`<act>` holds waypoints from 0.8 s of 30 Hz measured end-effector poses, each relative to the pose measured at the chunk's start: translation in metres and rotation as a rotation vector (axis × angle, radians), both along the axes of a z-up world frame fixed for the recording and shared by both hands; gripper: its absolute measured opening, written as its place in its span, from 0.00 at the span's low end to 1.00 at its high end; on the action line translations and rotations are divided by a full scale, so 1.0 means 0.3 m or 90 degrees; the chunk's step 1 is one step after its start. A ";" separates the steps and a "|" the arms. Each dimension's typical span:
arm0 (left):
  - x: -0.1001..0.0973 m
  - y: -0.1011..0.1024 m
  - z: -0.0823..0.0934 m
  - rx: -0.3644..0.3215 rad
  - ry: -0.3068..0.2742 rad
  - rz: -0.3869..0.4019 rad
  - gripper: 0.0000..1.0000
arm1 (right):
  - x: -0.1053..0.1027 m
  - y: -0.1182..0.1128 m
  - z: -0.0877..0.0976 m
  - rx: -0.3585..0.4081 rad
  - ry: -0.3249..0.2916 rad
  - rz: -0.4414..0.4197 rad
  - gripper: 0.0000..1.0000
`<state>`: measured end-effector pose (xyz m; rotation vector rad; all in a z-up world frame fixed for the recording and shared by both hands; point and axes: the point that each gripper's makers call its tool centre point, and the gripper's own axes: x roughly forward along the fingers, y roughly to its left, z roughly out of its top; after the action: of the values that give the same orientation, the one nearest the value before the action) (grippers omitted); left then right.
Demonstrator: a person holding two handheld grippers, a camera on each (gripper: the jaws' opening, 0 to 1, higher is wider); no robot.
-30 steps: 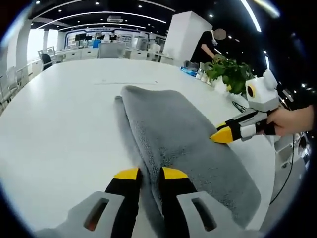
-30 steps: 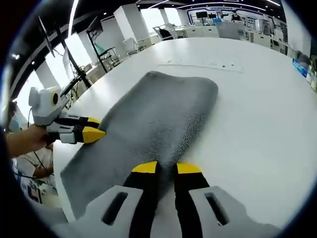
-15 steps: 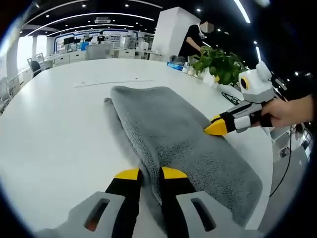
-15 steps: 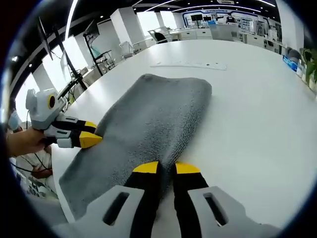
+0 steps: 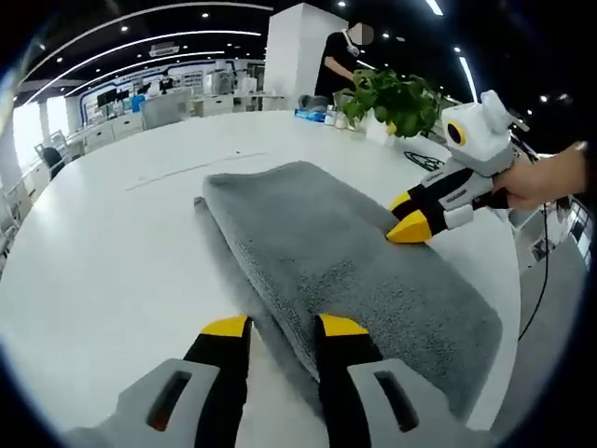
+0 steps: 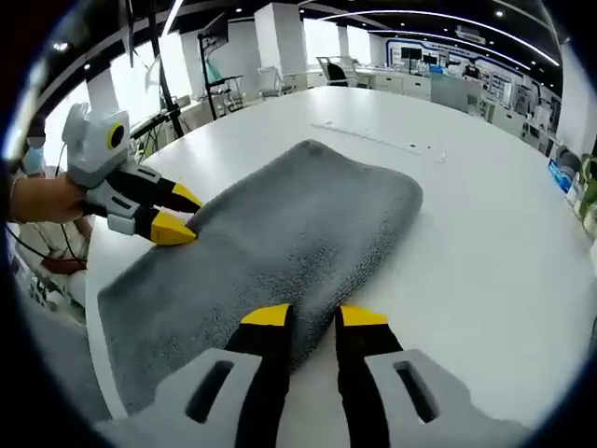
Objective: Fold the towel on the table until its edges align and the towel forms a compact rectangular stack.
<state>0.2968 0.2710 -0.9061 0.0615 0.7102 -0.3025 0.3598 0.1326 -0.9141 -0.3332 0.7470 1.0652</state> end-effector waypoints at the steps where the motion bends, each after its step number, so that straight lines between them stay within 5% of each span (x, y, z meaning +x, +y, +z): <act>1: -0.001 0.003 0.009 0.004 -0.003 0.000 0.34 | -0.003 -0.001 0.002 0.001 0.001 0.000 0.21; 6: 0.002 0.003 0.057 -0.005 -0.025 -0.006 0.34 | -0.022 -0.004 0.025 0.009 0.001 0.008 0.25; 19: -0.098 -0.136 0.103 0.024 -0.026 -0.152 0.40 | -0.140 -0.006 0.081 0.029 -0.021 0.081 0.37; 24: -0.128 -0.170 0.105 0.044 -0.034 -0.174 0.52 | -0.176 -0.017 0.094 0.034 -0.038 0.094 0.39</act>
<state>0.2583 0.2199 -0.8746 0.2334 0.6595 -0.5360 0.3069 0.1274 -0.8858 -0.3775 0.6476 1.2077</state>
